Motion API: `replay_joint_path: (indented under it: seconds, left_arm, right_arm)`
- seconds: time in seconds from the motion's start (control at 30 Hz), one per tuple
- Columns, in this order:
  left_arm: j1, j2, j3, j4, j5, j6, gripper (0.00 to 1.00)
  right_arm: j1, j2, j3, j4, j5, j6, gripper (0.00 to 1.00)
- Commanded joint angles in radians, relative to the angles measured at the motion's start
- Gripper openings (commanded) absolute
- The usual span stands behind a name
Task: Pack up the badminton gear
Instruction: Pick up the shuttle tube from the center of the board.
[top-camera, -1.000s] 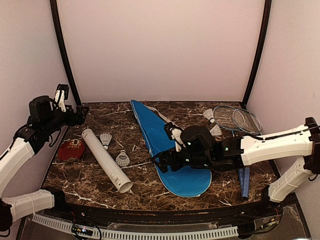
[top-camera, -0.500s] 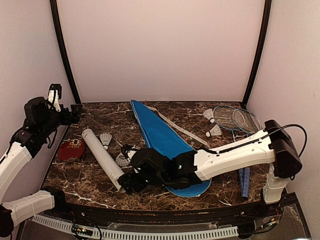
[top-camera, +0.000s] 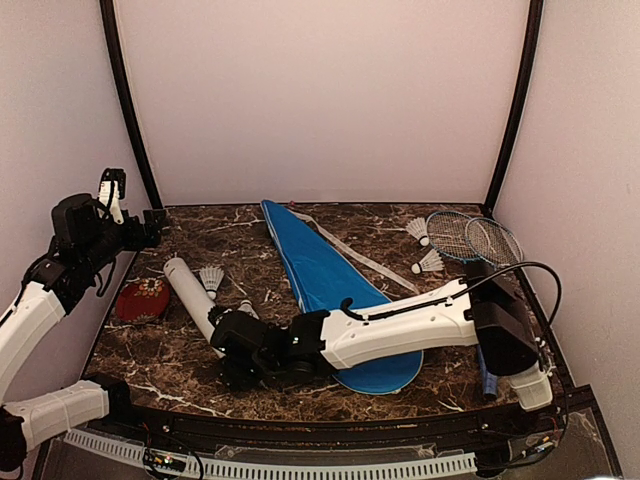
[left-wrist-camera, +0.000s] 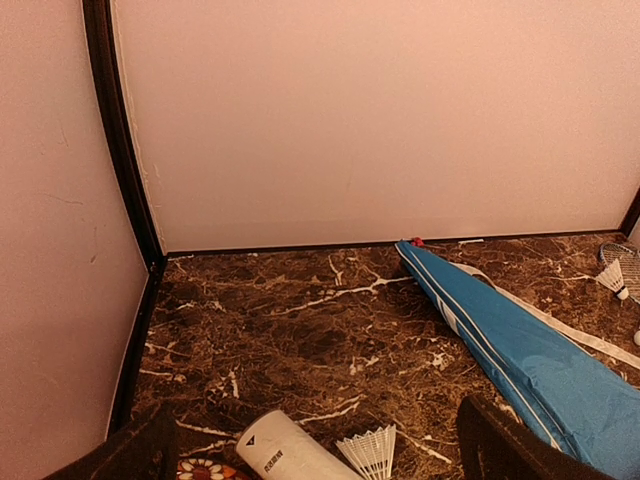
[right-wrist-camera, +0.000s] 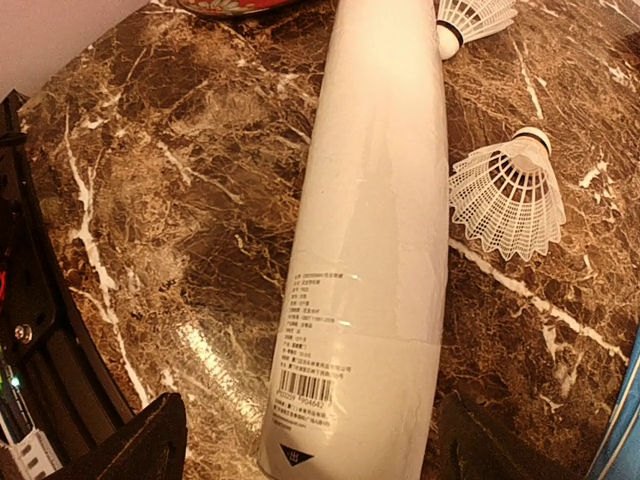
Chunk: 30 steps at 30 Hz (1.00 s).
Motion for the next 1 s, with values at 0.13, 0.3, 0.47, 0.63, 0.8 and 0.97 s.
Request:
replay_joint_path:
  seconds: [0.13,0.3,0.47,0.63,0.8,0.97]
  left_arm:
    - [-0.001,-0.004,0.014,-0.032,0.003,-0.012,0.99]
    - [-0.002,0.002,0.015,-0.033,0.007,-0.015,0.99]
    - [-0.002,0.003,0.016,-0.037,0.005,-0.015,0.99]
    - [-0.001,0.006,0.016,-0.034,0.011,-0.017,0.99]
    - [-0.002,0.012,0.018,-0.035,0.018,-0.019,0.99]
    - [-0.002,0.015,0.017,-0.033,0.028,-0.019,0.99]
  right_arm:
    - [-0.006,0.120,0.189,-0.197,0.019,0.009,0.87]
    - [-0.014,0.139,0.199,-0.197,-0.003,0.002,0.83]
    - [-0.017,0.162,0.222,-0.211,-0.001,-0.021,0.79]
    - [-0.029,0.176,0.235,-0.197,-0.019,-0.048,0.76]
    - [-0.032,0.176,0.243,-0.191,-0.026,-0.073,0.66]
    - [-0.032,0.123,0.188,-0.140,-0.052,-0.101,0.61]
